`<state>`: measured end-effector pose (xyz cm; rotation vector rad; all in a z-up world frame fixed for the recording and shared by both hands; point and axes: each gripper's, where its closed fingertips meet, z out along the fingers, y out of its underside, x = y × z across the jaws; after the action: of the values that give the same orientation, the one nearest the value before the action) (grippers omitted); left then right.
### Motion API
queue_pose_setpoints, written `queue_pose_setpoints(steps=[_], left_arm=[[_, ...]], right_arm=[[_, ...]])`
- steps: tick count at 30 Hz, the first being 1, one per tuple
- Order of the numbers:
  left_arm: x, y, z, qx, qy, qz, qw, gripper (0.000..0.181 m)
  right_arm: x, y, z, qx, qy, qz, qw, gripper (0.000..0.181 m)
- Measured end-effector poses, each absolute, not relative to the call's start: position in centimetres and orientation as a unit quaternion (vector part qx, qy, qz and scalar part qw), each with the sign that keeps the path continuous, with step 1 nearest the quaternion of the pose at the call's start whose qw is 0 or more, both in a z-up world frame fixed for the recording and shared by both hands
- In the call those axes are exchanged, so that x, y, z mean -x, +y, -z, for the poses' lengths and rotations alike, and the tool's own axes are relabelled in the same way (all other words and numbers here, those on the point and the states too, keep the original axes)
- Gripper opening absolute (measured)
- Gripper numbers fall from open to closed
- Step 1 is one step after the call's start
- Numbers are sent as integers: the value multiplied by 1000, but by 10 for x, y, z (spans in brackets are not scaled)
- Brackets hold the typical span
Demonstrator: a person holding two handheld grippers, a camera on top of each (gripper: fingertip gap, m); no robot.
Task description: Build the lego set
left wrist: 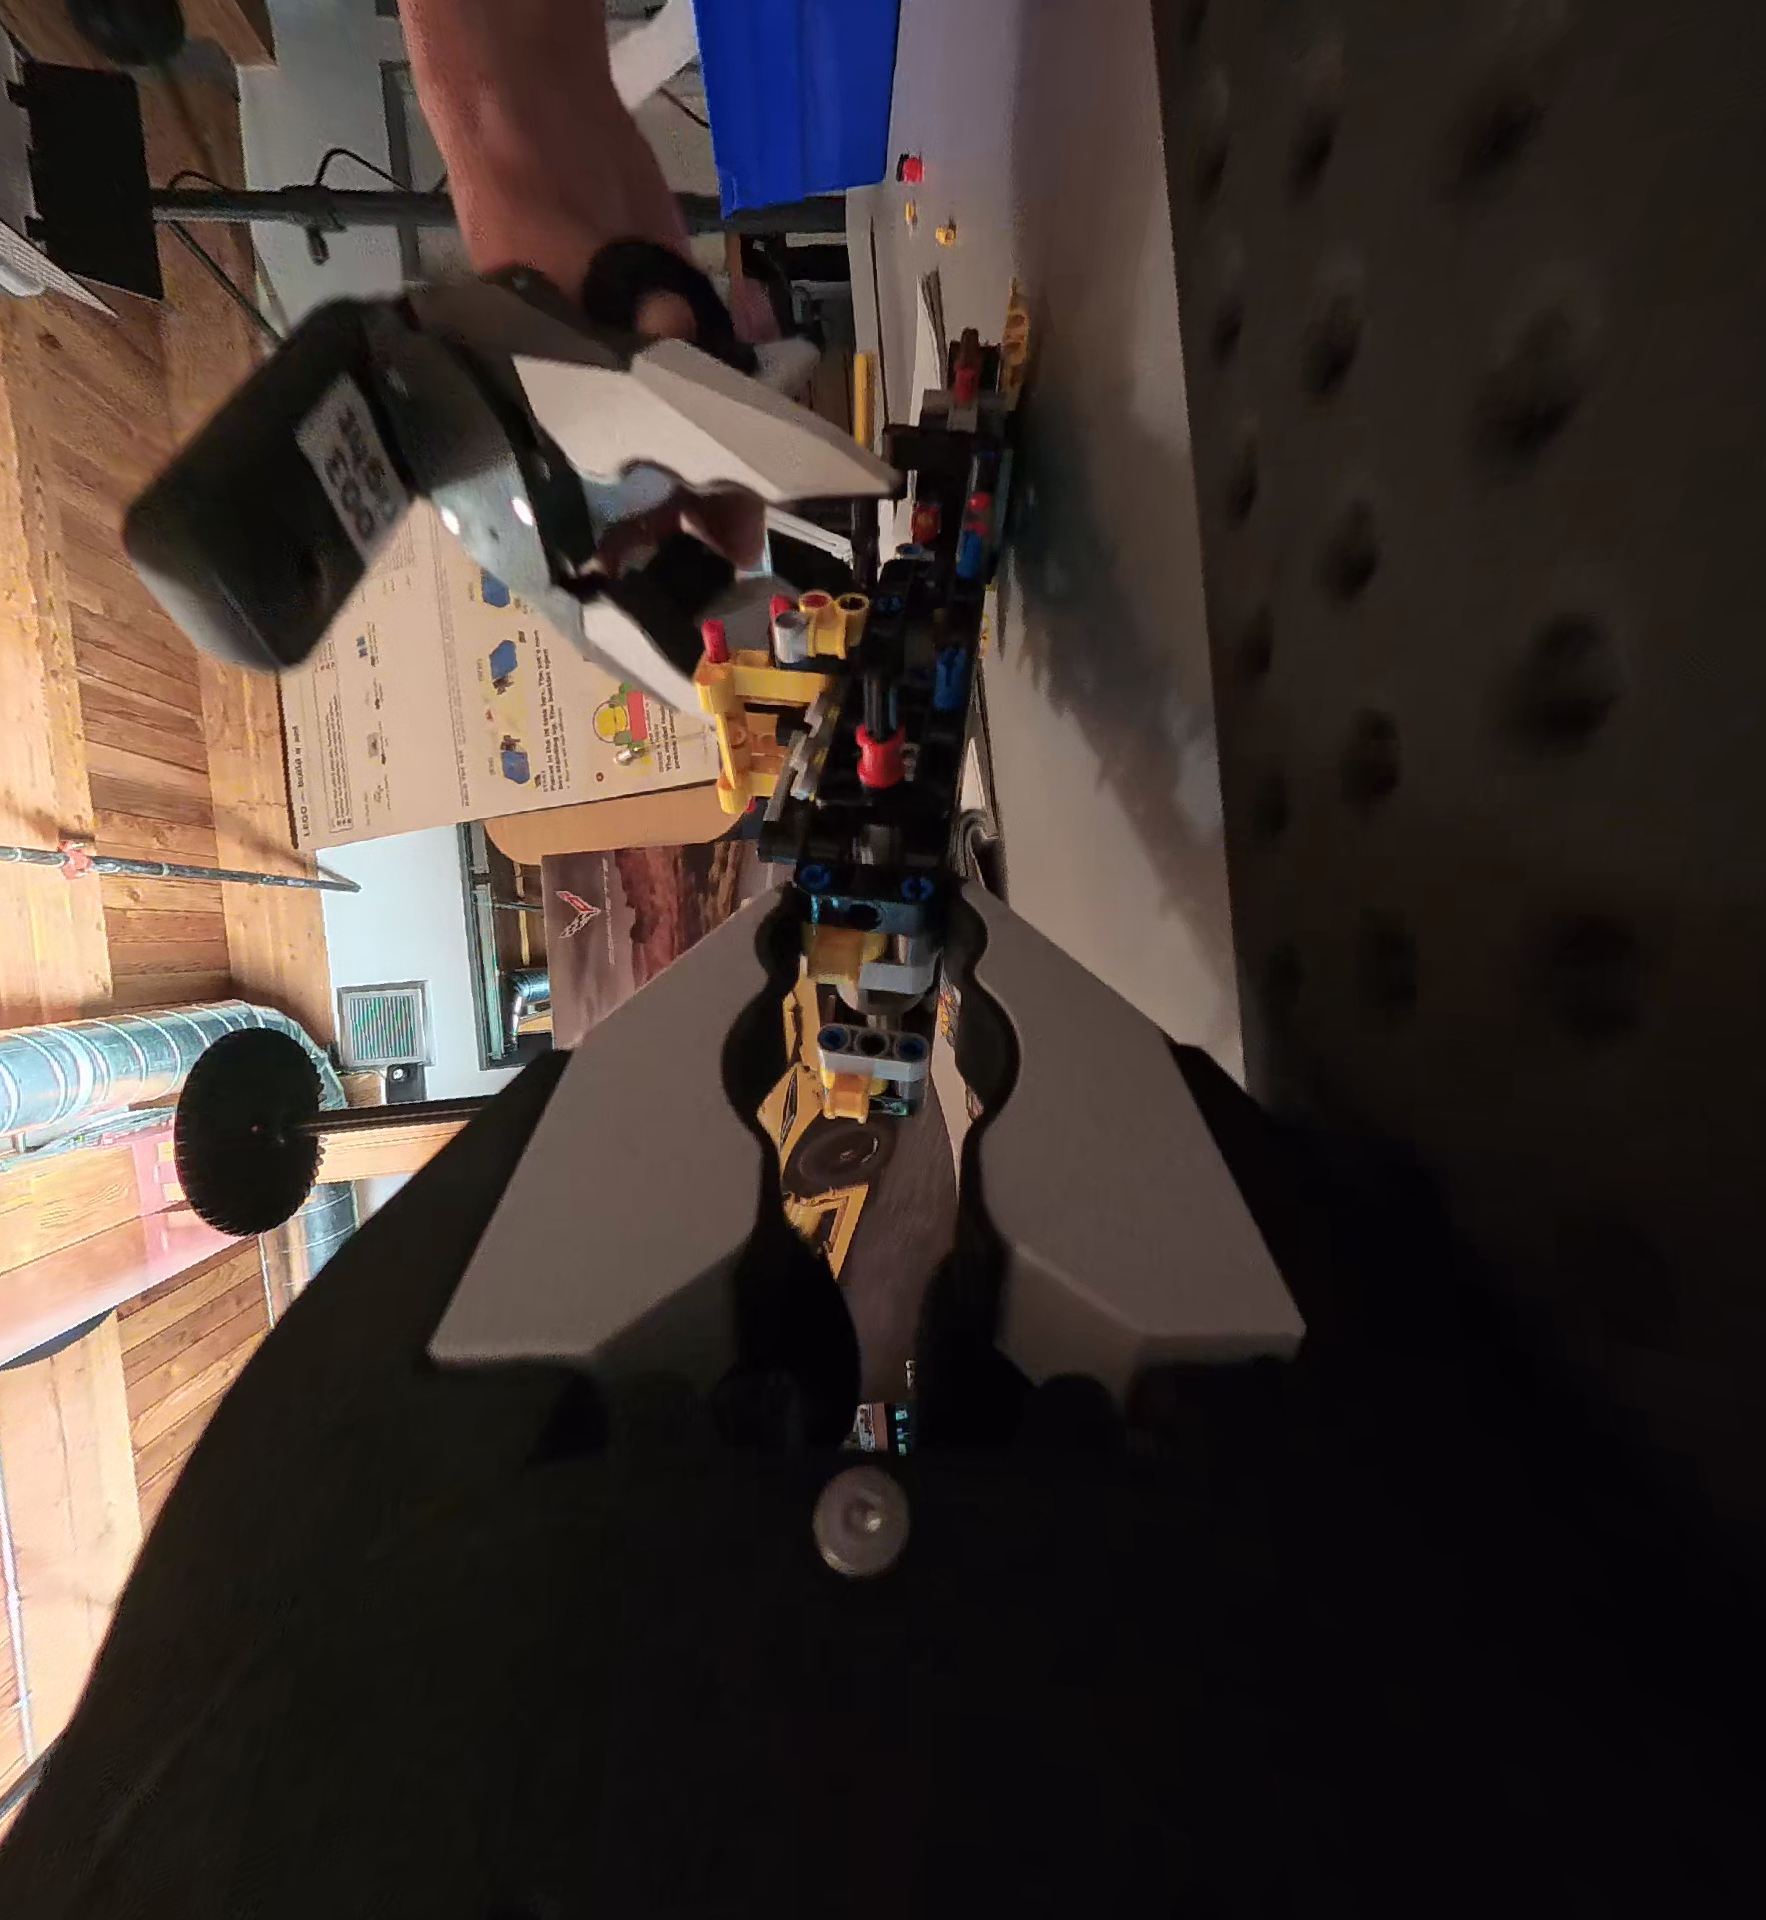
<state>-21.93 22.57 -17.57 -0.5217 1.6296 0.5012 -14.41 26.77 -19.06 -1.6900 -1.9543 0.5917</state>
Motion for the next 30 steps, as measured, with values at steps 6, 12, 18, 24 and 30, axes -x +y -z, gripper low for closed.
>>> queue_pose_setpoints(steps=[6,12,18,24,30], left_arm=[[222,233,180,249,709,-220,622,27],[223,244,182,309,700,-198,613,34],[224,251,189,350,703,-165,596,35],[235,266,185,484,636,-72,597,35],[231,274,150,625,483,231,568,34]], right_arm=[[164,263,210,606,-748,-209,172,84],[158,269,208,624,-732,-206,180,78],[129,282,214,662,-708,-172,175,78],[91,286,226,679,-712,-129,128,77],[78,278,239,672,-723,-128,96,78]])
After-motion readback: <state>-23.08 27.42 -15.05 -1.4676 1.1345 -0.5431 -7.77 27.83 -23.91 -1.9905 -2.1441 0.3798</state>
